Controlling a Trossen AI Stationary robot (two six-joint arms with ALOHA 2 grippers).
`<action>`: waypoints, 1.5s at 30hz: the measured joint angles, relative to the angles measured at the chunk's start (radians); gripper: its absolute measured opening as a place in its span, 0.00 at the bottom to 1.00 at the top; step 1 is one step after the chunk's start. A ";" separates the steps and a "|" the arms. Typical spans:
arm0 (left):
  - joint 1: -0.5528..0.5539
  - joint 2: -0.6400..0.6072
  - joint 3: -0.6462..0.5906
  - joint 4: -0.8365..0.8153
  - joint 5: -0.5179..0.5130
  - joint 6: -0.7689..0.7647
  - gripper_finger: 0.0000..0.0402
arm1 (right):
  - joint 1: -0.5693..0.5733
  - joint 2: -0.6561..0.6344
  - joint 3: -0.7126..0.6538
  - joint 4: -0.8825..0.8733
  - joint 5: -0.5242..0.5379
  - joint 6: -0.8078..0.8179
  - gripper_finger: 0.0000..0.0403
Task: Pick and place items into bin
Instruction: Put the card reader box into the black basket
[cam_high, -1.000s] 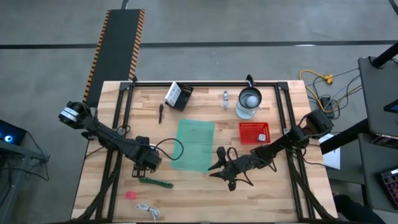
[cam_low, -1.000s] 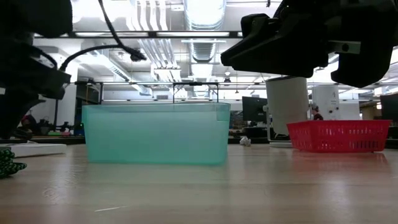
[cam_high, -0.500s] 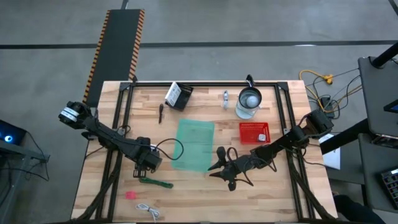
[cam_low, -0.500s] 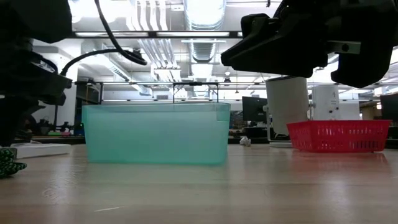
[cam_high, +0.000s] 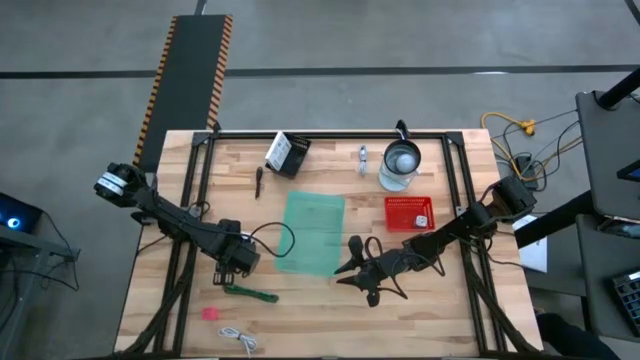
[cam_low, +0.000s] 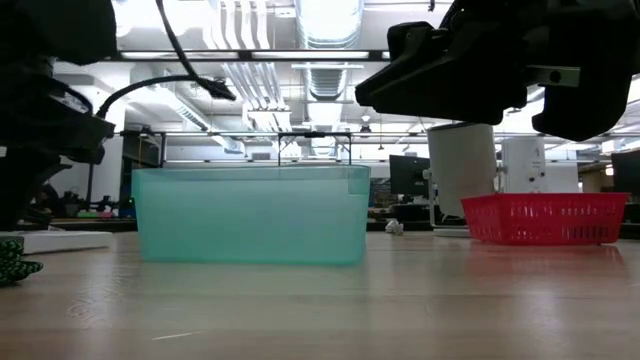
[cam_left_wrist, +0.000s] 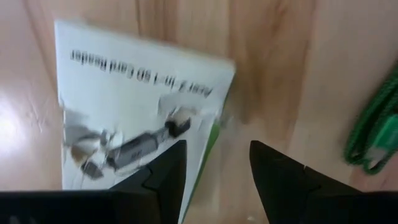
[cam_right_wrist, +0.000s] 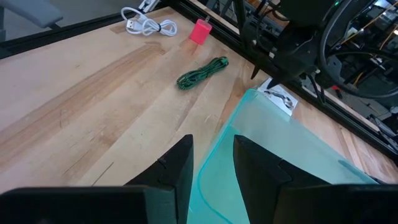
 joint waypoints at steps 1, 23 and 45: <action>0.000 0.000 0.004 0.001 0.000 0.000 0.40 | 0.000 0.000 0.000 0.000 0.000 0.000 0.25; 0.000 0.014 -0.041 0.126 -0.081 0.054 0.40 | 0.000 0.000 0.000 0.000 0.000 0.000 0.25; 0.006 0.013 -0.120 0.180 -0.102 0.047 0.02 | 0.000 0.000 0.000 0.000 0.000 -0.001 0.25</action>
